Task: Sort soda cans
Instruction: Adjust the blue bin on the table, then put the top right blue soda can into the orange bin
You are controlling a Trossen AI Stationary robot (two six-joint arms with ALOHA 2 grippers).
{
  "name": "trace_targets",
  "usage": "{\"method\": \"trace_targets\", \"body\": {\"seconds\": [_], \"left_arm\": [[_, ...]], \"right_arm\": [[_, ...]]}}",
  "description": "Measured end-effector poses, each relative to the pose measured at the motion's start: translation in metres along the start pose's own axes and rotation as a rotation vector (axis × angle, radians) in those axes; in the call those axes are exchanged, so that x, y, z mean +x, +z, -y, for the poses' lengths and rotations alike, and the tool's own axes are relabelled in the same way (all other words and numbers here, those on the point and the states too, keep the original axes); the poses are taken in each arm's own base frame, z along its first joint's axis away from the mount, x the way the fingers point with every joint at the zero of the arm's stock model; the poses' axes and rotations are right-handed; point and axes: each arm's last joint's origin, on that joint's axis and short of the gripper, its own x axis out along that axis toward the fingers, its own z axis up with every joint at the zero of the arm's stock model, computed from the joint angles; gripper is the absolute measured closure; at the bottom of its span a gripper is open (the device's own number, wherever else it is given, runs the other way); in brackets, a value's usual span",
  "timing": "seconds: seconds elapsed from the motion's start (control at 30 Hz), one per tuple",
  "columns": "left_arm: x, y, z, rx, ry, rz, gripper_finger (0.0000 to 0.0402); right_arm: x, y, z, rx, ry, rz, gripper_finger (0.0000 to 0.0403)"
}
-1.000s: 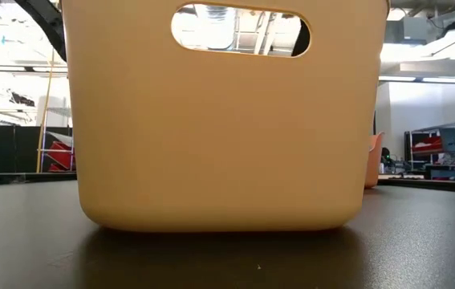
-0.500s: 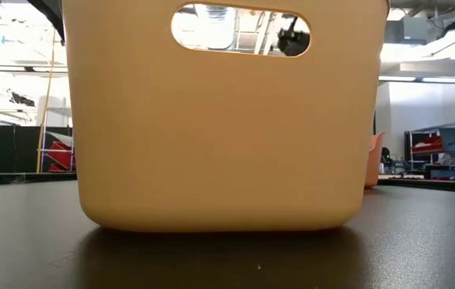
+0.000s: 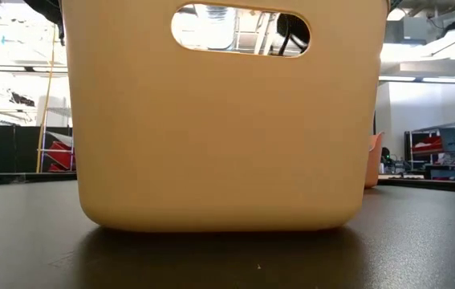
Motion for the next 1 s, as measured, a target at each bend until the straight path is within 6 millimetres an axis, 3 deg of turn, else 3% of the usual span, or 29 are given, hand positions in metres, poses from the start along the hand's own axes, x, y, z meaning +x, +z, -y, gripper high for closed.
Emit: {"method": "trace_targets", "body": {"seconds": [0.13, 0.43, 0.7, 0.8, 1.0], "left_arm": [[-0.002, -0.003, 0.008, 0.016, -0.033, -0.028, 0.0148], [-0.001, -0.005, 0.015, 0.024, -0.055, -0.046, 0.0148], [-0.001, -0.004, 0.016, 0.021, -0.057, -0.043, 0.0148], [-0.007, -0.006, 0.018, 0.037, -0.069, -0.052, 0.0148], [-0.033, -0.004, 0.021, 0.049, -0.104, 0.003, 0.0148]], "right_arm": [[0.016, 0.005, -0.01, -0.033, 0.034, -0.021, 0.0396], [0.024, 0.031, -0.04, -0.141, 0.112, 0.031, 0.0396], [0.031, 0.039, -0.044, -0.173, 0.128, -0.037, 0.0396], [0.016, 0.038, -0.039, -0.177, 0.119, -0.084, 0.0394], [-0.047, 0.039, -0.03, -0.164, 0.126, -0.102, 0.0366]]}}
